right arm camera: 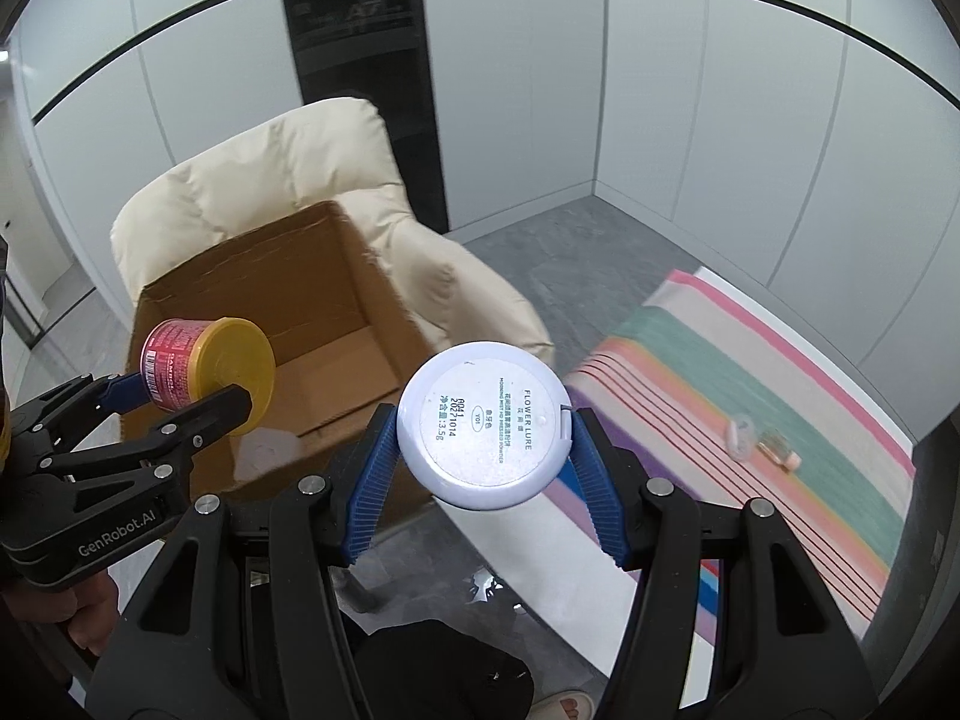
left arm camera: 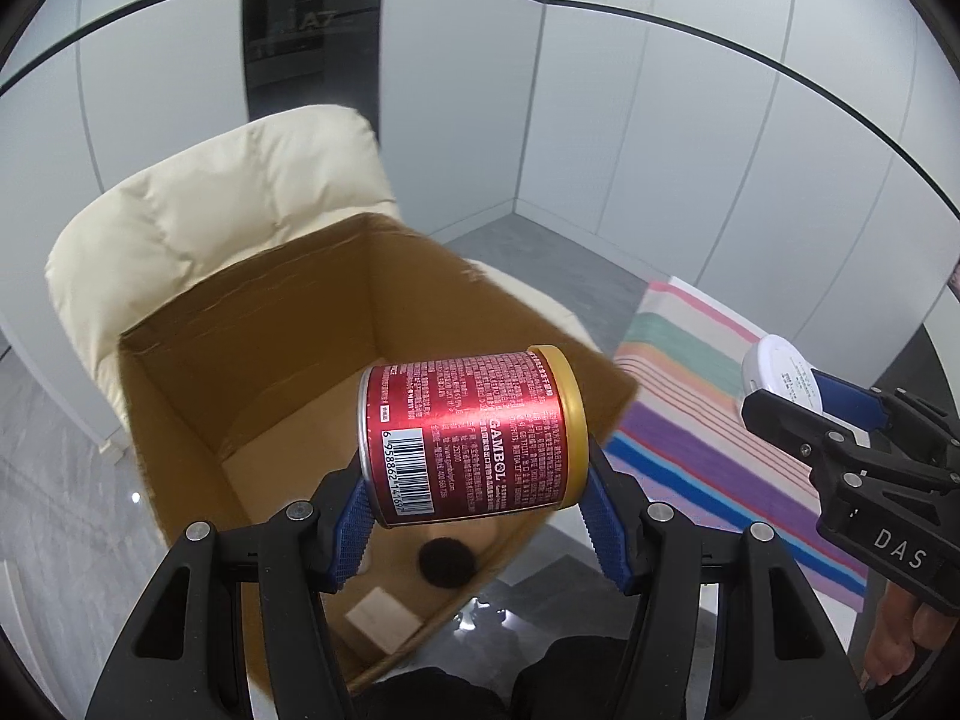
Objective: Organize objects
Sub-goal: 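Lift the can and white compact and carry both toward the cardboard box, then open the left gripper over the box while the right gripper drops the compact in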
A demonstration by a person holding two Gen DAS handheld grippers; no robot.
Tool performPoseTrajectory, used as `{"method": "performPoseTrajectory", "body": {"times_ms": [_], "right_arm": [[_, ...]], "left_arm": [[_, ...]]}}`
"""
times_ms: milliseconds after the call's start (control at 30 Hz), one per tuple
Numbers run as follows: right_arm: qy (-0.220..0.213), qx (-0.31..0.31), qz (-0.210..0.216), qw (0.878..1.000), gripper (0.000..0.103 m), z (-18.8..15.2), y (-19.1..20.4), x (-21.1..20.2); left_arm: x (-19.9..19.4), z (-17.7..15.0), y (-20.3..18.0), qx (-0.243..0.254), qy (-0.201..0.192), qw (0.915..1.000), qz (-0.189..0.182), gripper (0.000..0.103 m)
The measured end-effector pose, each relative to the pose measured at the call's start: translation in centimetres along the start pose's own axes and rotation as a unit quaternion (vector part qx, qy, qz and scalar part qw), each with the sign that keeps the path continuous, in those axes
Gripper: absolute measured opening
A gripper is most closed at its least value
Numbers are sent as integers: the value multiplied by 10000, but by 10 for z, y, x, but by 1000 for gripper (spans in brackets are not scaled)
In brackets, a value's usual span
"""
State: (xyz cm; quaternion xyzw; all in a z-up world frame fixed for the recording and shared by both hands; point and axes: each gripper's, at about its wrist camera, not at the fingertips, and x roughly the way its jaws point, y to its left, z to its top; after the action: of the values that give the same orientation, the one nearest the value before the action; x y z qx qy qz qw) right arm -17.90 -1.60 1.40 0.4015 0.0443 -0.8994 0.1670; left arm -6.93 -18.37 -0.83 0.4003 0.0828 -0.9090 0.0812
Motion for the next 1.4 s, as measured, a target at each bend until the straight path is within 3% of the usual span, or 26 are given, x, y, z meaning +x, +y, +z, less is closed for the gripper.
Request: {"method": "performPoseTrajectory", "body": {"times_ms": [367, 700, 800, 833, 867, 1033, 1400], "right_arm": [[12, -393, 353, 9986, 60, 13, 57, 16], [53, -625, 598, 9962, 60, 19, 95, 26], [61, -726, 657, 9952, 60, 22, 109, 30], [66, -749, 662, 9950, 60, 22, 113, 31], [77, -775, 667, 9947, 60, 22, 116, 32], [81, -865, 721, 9936, 60, 24, 134, 36], [193, -970, 729, 9924, 60, 26, 165, 47]], "left_arm": [[-8, -7, 53, -290, 16, 9991, 311, 63], [-12, -12, 84, -255, 12, 9987, 441, 63], [-21, -13, 90, -192, -153, 9985, 485, 80], [-24, -14, 93, -185, -241, 9980, 553, 95], [-28, -15, 97, -216, -353, 9969, 667, 103], [-38, -19, 120, -469, -440, 9928, 1015, 103], [-56, -28, 156, -770, -480, 9875, 1292, 103]]}}
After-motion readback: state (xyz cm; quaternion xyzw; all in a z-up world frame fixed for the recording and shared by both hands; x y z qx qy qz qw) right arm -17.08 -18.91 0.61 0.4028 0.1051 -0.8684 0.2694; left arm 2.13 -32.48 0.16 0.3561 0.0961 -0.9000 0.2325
